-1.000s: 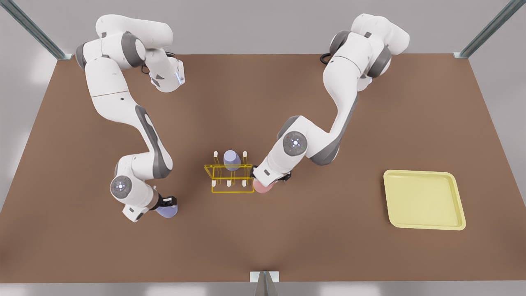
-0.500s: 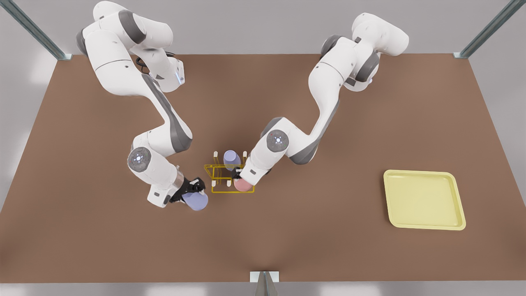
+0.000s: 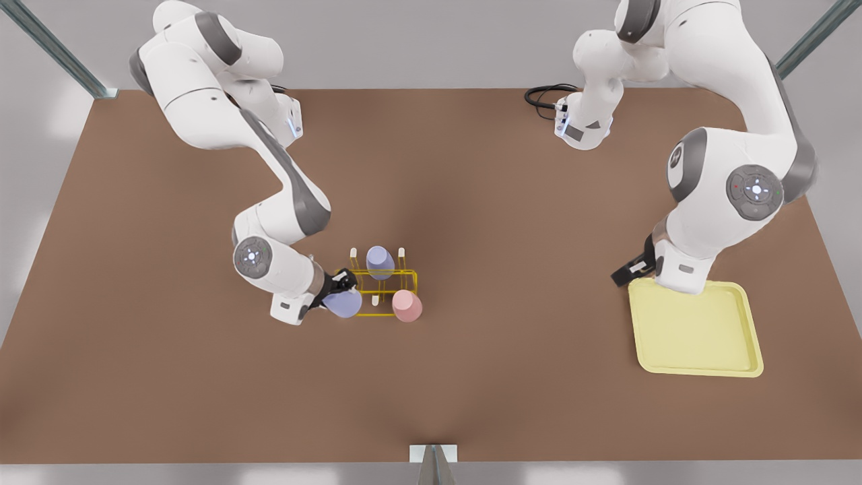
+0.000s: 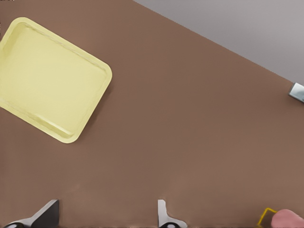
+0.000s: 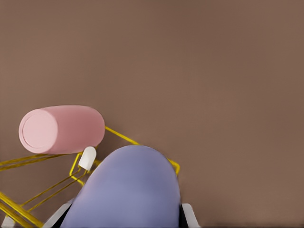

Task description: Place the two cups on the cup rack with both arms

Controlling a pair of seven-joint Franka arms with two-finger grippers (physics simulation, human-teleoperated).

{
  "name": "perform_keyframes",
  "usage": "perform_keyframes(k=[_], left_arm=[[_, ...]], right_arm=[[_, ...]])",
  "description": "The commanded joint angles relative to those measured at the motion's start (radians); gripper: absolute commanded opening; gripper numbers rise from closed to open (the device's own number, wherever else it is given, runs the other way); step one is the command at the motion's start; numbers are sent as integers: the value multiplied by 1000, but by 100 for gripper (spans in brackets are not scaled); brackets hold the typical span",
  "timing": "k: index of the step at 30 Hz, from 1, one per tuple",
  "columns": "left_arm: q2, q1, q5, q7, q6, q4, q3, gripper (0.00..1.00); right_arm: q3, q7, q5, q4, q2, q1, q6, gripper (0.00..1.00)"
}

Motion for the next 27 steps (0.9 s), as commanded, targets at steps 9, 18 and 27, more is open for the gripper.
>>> perform_keyframes(k=[9, 18, 27], left_arm=[[-20, 13, 43, 667, -294, 25, -40, 100], [-23, 67, 17, 670, -333, 27, -40, 100], [-25, 70, 9, 675, -368, 27, -40, 100]], right_arm=[[1, 9, -6, -3, 27, 2, -39, 100], [-186, 19, -187, 326, 4, -14, -462, 100], [-321, 23, -152, 175, -438, -55, -706, 100]])
